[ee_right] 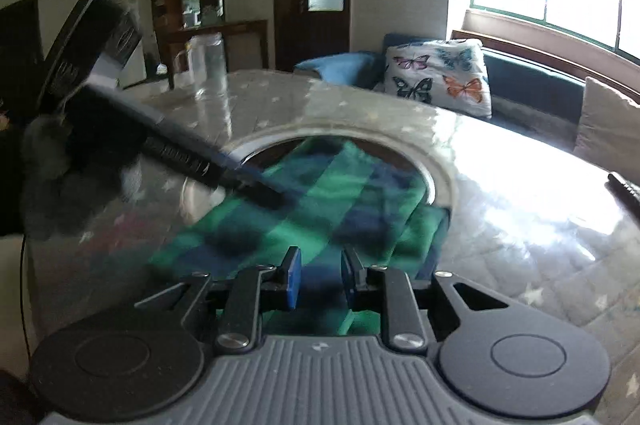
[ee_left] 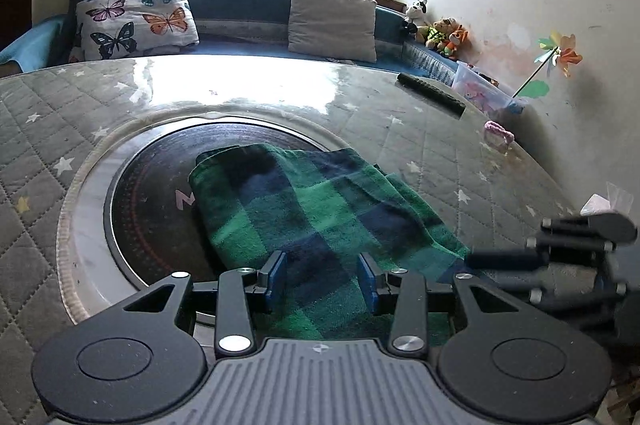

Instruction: Fold clothes

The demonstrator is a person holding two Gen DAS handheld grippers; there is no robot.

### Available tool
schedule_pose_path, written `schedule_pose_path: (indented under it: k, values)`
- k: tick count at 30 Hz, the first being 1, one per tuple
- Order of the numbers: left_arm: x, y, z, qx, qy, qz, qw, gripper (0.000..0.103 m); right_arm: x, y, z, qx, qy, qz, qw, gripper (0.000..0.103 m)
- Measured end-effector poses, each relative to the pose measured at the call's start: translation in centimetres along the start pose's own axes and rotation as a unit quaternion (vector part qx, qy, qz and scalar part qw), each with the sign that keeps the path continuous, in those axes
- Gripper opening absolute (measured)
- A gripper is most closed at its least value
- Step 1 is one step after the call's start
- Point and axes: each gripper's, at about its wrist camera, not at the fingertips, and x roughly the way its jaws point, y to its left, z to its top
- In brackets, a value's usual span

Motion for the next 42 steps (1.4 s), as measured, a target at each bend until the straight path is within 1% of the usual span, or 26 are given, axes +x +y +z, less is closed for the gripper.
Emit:
schedule_pose_path:
  k: [2, 4, 6, 10, 13, 17, 18, 21, 23, 26, 29, 32, 37, 39, 42]
  values:
    - [-0.3, 0.0, -0.1, 0.0, -0.002, 0.001, 1.0, 0.042, 0.2, -0.2, -1.1, 0.011, 0.017, -0.006, 1.0, 0.022]
    - [-0.5, -0.1, -0.2, 0.0, -0.003, 0.001, 1.0, 0.043, 0.0, -0.8, -2.0, 0.028, 0.016, -0.009, 0.999, 0.023]
    - [-0.8, -0.1, -0.3, 0.001, -0.005, 0.002, 1.0, 0.044, -0.7, -1.2, -2.2, 0.041, 0.014, -0.017, 0.999, 0.024]
    - [-1.3, 0.0, -0.7, 0.001, -0.008, 0.003, 1.0, 0.045, -1.5, -1.0, -2.7, 0.038, 0.02, -0.023, 0.999, 0.025]
    - [-1.6, 0.1, -1.1, -0.002, -0.007, 0.008, 0.9999, 0.045, -1.3, -0.9, -3.1, 0.04, 0.027, -0.025, 0.999, 0.025]
    - [-2.3, 0.2, -1.3, -0.006, -0.013, 0.013, 0.9998, 0.045, -2.6, -0.4, -2.4, 0.032, 0.008, -0.039, 0.999, 0.026]
    - [-2.4, 0.2, -1.2, -0.007, -0.016, 0.015, 0.9997, 0.046, -2.9, -0.1, -2.1, 0.028, -0.001, -0.041, 0.999, 0.028]
    - [-2.3, 0.5, -1.0, -0.02, -0.018, 0.023, 0.9994, 0.048, -3.2, 0.1, -1.2, 0.028, -0.019, -0.032, 0.999, 0.031]
    - [-2.1, 0.7, -1.0, -0.03, -0.017, 0.029, 0.999, 0.048, -2.6, 0.2, -0.9, 0.032, -0.023, -0.026, 0.999, 0.032]
    - [-1.7, 1.2, -1.0, -0.049, -0.01, 0.035, 0.9981, 0.051, -1.0, -0.2, -1.0, 0.051, -0.013, -0.018, 0.998, 0.032]
    - [-1.2, 1.8, -1.0, -0.069, -0.003, 0.039, 0.9969, 0.052, 0.4, -0.9, -1.4, 0.064, 0.008, -0.024, 0.998, 0.033]
    - [-0.7, 2.5, -1.0, -0.088, 0.0, 0.04, 0.9953, 0.052, 0.5, -1.5, -1.1, 0.082, 0.008, -0.021, 0.996, 0.036]
    - [0.0, 3.2, -0.7, -0.11, -0.002, 0.051, 0.9926, 0.05, 1.3, -2.6, 0.0, 0.11, -0.009, -0.037, 0.993, 0.036]
    - [0.2, 3.5, -0.6, -0.115, -0.003, 0.059, 0.9916, 0.05, 2.1, -3.0, 0.3, 0.117, -0.006, -0.043, 0.992, 0.036]
    - [0.6, 4.1, -0.4, -0.123, -0.002, 0.059, 0.9907, 0.051, 3.3, -3.2, 0.1, 0.113, 0.009, -0.056, 0.992, 0.036]
